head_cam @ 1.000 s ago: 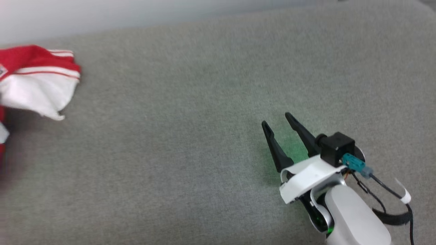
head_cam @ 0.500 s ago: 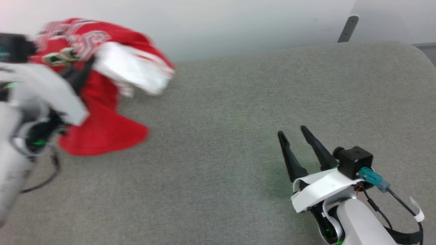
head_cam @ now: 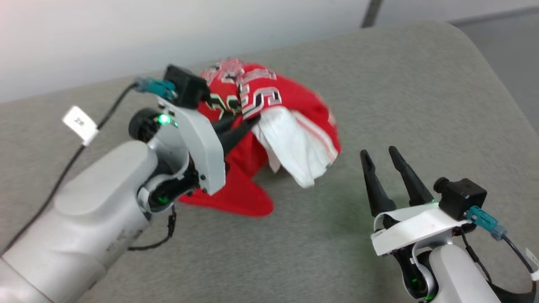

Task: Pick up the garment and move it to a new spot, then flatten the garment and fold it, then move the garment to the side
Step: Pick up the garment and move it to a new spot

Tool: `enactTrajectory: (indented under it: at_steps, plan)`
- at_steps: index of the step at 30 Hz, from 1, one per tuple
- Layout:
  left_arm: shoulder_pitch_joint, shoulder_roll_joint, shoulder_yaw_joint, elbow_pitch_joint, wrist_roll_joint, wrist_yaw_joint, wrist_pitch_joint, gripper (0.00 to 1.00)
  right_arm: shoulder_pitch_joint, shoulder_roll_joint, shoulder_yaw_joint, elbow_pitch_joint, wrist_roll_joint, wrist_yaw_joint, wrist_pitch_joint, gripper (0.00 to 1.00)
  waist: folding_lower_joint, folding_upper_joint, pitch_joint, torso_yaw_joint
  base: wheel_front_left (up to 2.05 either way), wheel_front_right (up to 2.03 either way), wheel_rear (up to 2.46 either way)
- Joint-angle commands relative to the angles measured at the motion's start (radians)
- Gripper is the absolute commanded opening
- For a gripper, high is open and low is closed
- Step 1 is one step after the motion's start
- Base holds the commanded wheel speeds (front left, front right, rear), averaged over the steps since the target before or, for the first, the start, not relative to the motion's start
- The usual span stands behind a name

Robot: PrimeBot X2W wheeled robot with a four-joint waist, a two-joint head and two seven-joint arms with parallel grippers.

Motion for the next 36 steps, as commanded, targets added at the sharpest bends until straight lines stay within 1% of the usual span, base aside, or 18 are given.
enactTrajectory:
  at_steps: [1, 6, 9, 15, 18, 20, 21, 22, 23, 24, 25, 27, 31, 32, 36]
  plan:
    - [0.013, -0.003, -0.013, 0.021, -0.013, 0.000, 0.008, 0.00, 0.016, 0.003, -0.010, -0.010, 0.013, -0.001, 0.000, 1.00, 0.0000, -0.0001, 0.061, -0.092, 0.00, 0.00, 0.00]
    - [0.026, 0.014, -0.073, 0.112, -0.015, 0.000, 0.059, 0.00, 0.025, 0.003, -0.034, -0.039, 0.043, -0.001, 0.000, 1.00, 0.0000, -0.0001, 0.101, -0.155, 0.00, 0.00, 0.00]
    - [0.039, 0.028, -0.113, 0.171, -0.017, 0.000, 0.087, 0.00, 0.033, 0.003, -0.042, -0.053, 0.058, -0.001, 0.000, 1.00, 0.0000, -0.0001, 0.120, -0.177, 0.00, 0.00, 0.00]
    - [0.045, 0.031, -0.202, 0.281, -0.004, 0.002, 0.151, 0.00, 0.039, 0.003, -0.058, -0.073, 0.088, -0.001, 0.000, 1.00, 0.0000, -0.0001, 0.152, -0.191, 0.00, 0.00, 0.00]
    - [0.056, 0.026, -0.237, 0.315, -0.006, 0.006, 0.186, 0.01, 0.039, 0.003, -0.059, -0.080, 0.097, -0.001, 0.000, 1.00, 0.0000, -0.0001, 0.162, -0.193, 0.00, 0.00, 0.00]
    - [0.061, 0.023, -0.253, 0.323, -0.002, 0.008, 0.192, 0.17, 0.039, 0.003, -0.058, -0.082, 0.096, -0.001, 0.000, 1.00, 0.0000, -0.0001, 0.165, -0.188, 0.00, 0.00, 0.00]
    - [0.062, 0.022, -0.258, 0.325, -0.004, 0.008, 0.189, 0.27, 0.038, 0.003, -0.055, -0.082, 0.093, -0.001, 0.000, 1.00, 0.0000, -0.0001, 0.166, -0.185, 0.00, 0.00, 0.00]
    - [0.059, 0.018, -0.261, 0.326, -0.009, 0.008, 0.178, 0.33, 0.035, 0.003, -0.055, -0.081, 0.088, -0.001, 0.000, 1.00, 0.0000, -0.0001, 0.165, -0.178, 0.00, 0.00, 0.00]
    - [0.054, 0.015, -0.263, 0.325, -0.007, 0.008, 0.169, 0.47, 0.032, 0.003, -0.052, -0.079, 0.083, -0.001, 0.000, 1.00, 0.0000, -0.0001, 0.162, -0.170, 0.00, 0.00, 0.00]
    - [0.046, 0.015, -0.265, 0.325, 0.005, 0.008, 0.155, 0.83, 0.029, 0.003, -0.049, -0.077, 0.079, -0.001, 0.000, 1.00, 0.0000, -0.0001, 0.158, -0.162, 0.00, 0.00, 0.00]
    - [0.036, 0.011, -0.266, 0.325, 0.019, 0.008, 0.137, 1.00, 0.028, 0.003, -0.053, -0.073, 0.070, -0.001, 0.000, 1.00, 0.0000, -0.0001, 0.152, -0.150, 0.00, 0.00, 0.00]
    - [0.022, -0.004, -0.266, 0.321, 0.028, 0.008, 0.100, 1.00, 0.026, 0.003, -0.060, -0.065, 0.060, -0.001, 0.000, 1.00, 0.0000, -0.0001, 0.137, -0.121, 0.00, 0.00, 0.00]
    - [-0.001, -0.047, -0.258, 0.301, 0.011, 0.006, 0.012, 1.00, 0.033, 0.003, -0.080, -0.042, 0.018, -0.001, 0.000, 1.00, 0.0000, -0.0001, 0.089, -0.046, 0.00, 0.00, 0.00]
    - [-0.001, -0.047, -0.258, 0.301, 0.011, 0.006, 0.012, 1.00, 0.033, 0.003, -0.080, -0.042, 0.018, -0.001, 0.000, 1.00, 0.0000, -0.0001, 0.089, -0.046, 0.00, 0.00, 0.00]
    - [-0.002, -0.082, -0.225, 0.264, -0.034, 0.001, -0.103, 1.00, 0.051, 0.002, -0.098, -0.012, -0.027, -0.001, 0.000, 1.00, 0.0000, -0.0001, 0.031, 0.036, 0.00, 0.00, 0.00]
